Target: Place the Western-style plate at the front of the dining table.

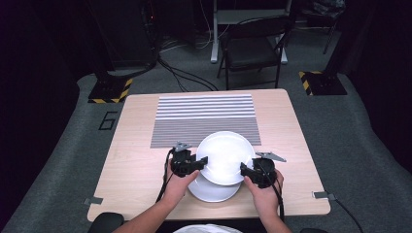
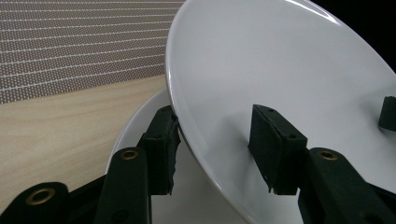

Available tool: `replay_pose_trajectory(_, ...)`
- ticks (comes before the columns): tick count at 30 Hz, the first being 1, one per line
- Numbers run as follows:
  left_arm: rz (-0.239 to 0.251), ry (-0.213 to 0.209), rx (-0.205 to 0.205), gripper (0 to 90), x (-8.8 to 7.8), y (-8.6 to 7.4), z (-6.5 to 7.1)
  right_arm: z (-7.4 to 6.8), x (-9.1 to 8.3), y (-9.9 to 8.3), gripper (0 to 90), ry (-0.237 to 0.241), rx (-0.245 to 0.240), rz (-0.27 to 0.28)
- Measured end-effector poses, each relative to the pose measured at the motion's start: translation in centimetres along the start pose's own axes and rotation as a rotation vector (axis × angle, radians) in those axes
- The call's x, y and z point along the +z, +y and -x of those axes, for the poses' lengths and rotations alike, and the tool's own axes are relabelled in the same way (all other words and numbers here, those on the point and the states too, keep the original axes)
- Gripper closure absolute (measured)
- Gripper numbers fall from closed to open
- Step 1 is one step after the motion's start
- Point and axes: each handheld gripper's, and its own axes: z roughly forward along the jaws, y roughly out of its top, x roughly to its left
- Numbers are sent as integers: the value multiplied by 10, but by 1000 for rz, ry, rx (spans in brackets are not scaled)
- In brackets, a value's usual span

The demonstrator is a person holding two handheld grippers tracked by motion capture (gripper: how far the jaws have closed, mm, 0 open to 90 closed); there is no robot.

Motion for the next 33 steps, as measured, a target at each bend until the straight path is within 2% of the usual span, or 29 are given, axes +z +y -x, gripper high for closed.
replay_pose_trajectory(11,13,13,-7,522,-4,7,-7,-6,5,7,484,18,-8,7)
replay_pose_trajectory(27,29,5,-33,523,-7,15,-16,-13,9,19,484,34,-24,21)
replay_pose_trajectory(33,37,12,-30,525,-9,18,-20,-16,13,22,484,46,-15,24)
